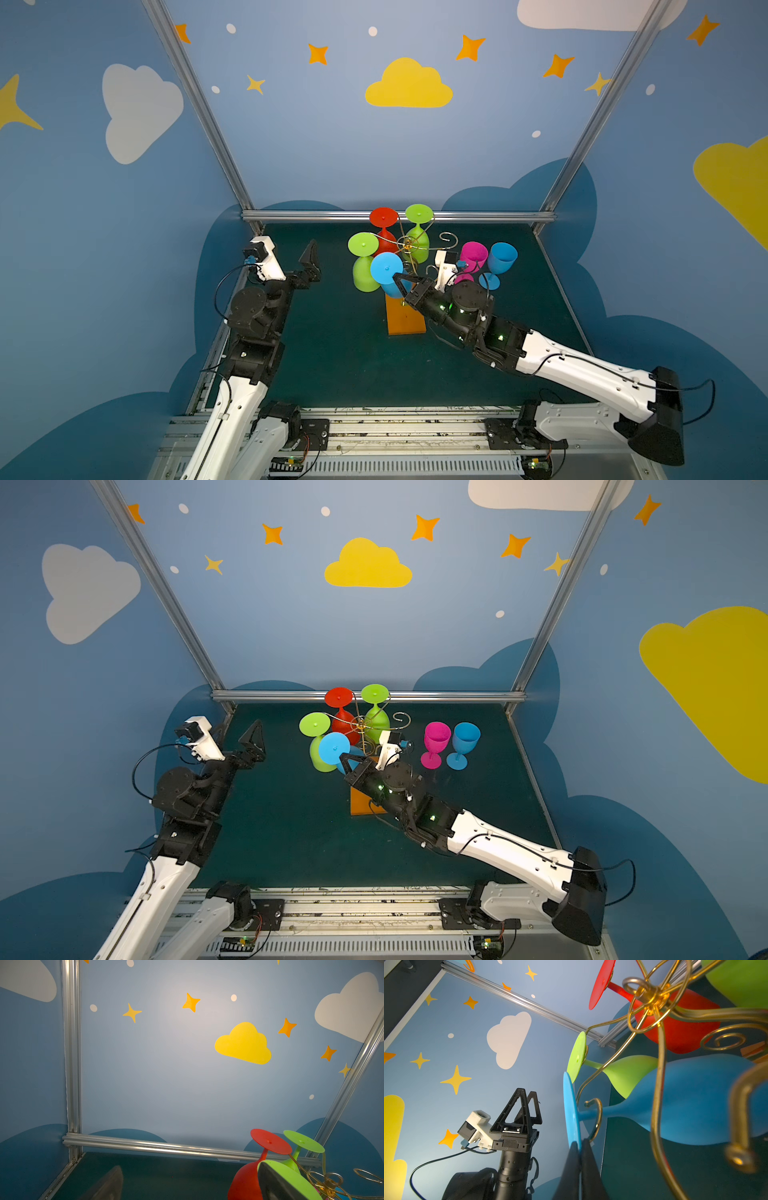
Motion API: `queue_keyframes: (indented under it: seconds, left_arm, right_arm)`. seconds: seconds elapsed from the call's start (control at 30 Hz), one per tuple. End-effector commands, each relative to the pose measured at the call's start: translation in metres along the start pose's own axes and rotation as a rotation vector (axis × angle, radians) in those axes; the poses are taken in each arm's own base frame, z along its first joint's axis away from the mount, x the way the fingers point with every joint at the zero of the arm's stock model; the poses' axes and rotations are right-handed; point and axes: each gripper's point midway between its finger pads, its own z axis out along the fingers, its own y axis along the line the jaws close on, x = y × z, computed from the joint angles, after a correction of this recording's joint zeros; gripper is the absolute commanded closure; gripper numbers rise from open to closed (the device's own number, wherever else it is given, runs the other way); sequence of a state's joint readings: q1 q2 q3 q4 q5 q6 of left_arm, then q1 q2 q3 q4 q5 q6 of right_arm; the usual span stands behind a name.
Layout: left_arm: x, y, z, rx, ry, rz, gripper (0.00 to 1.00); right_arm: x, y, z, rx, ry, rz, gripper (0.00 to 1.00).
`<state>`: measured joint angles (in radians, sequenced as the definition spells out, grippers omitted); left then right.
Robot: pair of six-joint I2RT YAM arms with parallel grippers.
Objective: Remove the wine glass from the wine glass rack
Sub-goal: 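Close the right gripper on the blue glass foot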
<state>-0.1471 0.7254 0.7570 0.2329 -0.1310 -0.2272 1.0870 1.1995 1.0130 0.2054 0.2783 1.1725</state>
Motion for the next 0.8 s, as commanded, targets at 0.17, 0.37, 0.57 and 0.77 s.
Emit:
queue_keyframes:
  seconds: [0.17,0.37,0.57,0.77]
  left_arm:
    - [-0.004,-0.001,-0.003,0.001,-0.02,0.01,0.0]
    - [-0.005,-0.001,-0.004,0.002,-0.023,0.011,0.0]
    - [-0.004,-0.001,-0.004,0.001,-0.021,0.01,0.0]
    - [-0.004,-0.001,-0.004,0.002,-0.022,0.01,0.0]
  right_arm:
    - [-0.009,0.021,-0.011,-0.072,-0.008,0.036,1.0]
    - [-0.011,0.025,-0.013,-0.082,-0.01,0.04,1.0]
    - [-0.015,0.028,-0.014,-0.092,-0.014,0.045,1.0]
    - [-0.019,0.035,-0.012,-0.106,-0.014,0.051,1.0]
